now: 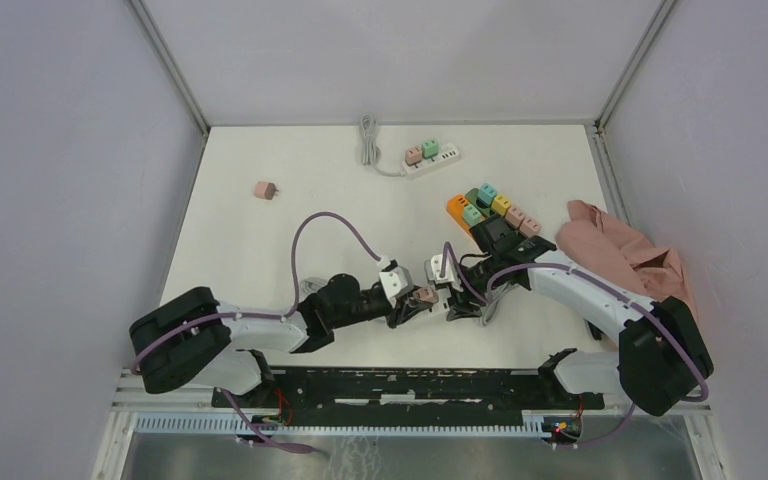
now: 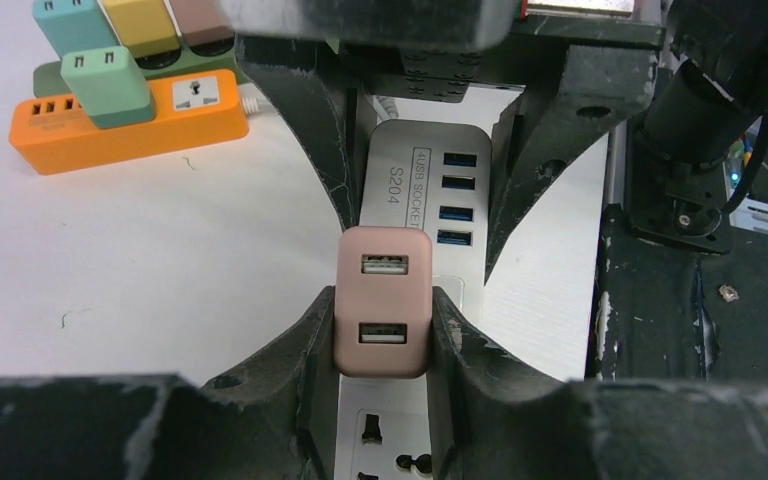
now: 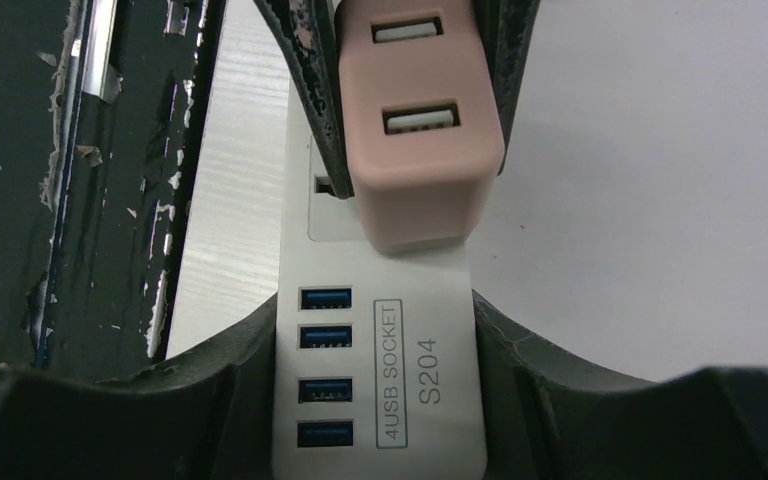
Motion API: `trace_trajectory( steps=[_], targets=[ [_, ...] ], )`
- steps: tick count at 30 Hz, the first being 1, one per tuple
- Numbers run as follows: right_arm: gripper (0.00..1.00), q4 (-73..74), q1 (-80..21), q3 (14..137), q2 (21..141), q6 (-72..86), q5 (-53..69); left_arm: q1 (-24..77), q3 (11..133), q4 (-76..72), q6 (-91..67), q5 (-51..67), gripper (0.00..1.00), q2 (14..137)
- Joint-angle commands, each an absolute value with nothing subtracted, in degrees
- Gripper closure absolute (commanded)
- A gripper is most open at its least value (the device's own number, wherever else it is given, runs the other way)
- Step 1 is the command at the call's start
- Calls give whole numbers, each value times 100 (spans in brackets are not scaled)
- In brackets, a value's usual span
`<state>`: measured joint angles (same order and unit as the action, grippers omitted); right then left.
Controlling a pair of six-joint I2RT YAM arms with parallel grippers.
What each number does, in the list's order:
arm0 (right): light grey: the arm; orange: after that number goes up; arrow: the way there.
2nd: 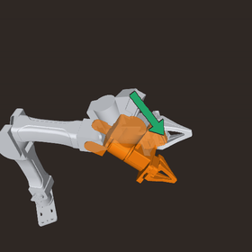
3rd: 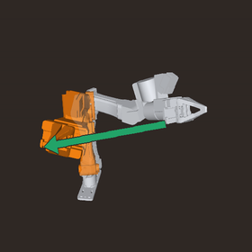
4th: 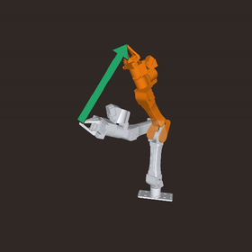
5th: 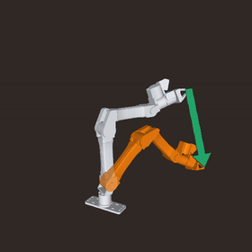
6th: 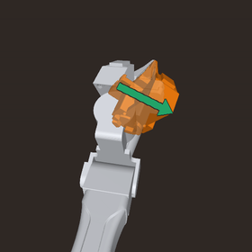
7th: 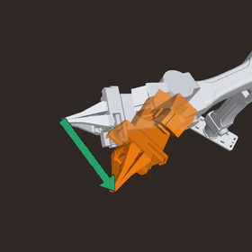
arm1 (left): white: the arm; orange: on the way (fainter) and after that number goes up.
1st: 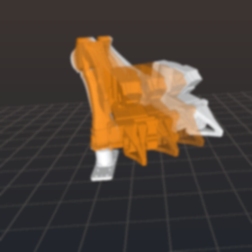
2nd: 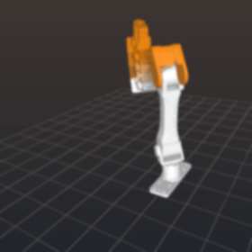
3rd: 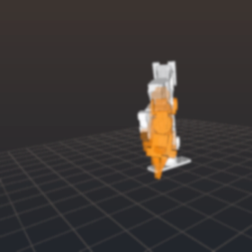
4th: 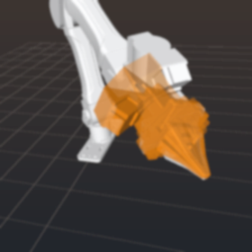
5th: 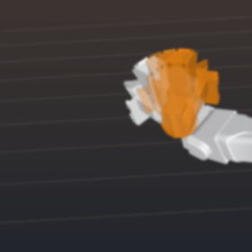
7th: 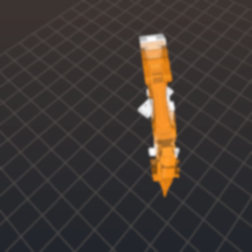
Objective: Pull the plug off the socket
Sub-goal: Remove the plug from the socket.
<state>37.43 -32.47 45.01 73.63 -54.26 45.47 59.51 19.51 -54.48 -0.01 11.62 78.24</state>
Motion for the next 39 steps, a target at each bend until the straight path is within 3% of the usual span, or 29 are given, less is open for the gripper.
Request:
trace_trajectory(
  steps=[1, 12, 22, 30, 36, 39],
  targets=[
    [100, 3693, -3429, 4823, 7392, -5330, 4790, 5948, 2585, -4648, 315, 514, 97, 7472],
    [100, 3739, -3429, 4886, 7392, -5264, 4827, 5378, 1668, -7142, -1198, 1784, 97, 7824],
    [100, 3747, -3432, 4886, 7413, -5247, 4834, 5854, 2741, -4488, -34, 698, 97, 7581],
    [100, 3714, -3428, 4903, 7377, -5166, 4804, 4824, 2216, -6097, -1522, 1728, 97, 7691],
    [100, 3691, -3422, 4904, 7398, -5124, 4747, 5036, 1779, -6596, -1293, 1734, 97, 7675],
    [100, 3713, -3428, 4896, 7405, -5139, 4768, 5564, 1828, -6129, -610, 1195, 97, 7523]
  ],
)
